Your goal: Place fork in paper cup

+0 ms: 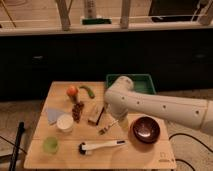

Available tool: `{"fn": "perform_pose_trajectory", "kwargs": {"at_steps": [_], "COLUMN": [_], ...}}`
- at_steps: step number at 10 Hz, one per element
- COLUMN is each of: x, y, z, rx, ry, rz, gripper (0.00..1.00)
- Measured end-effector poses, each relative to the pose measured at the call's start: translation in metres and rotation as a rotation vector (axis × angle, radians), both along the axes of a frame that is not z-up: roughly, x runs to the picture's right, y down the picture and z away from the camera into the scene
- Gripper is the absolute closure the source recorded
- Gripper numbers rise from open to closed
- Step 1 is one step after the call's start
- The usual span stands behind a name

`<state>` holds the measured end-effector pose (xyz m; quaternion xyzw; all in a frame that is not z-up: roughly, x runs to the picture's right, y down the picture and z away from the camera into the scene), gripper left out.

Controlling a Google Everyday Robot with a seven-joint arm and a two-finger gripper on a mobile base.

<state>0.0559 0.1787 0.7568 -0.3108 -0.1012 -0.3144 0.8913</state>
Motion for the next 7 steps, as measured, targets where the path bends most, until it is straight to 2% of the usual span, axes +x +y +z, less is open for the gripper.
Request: {"fn": "perform_pose_trajectory", "kwargs": {"at_steps": [4,7], "x": [-0.010,-0.003], "y": [0.010,0.024], "z": [0.021,0.048], "rx": [-0.007,-0.027], "ry": [0.050,0.088], "rz": [0.013,0.024], "gripper": [0.20,0.20]}}
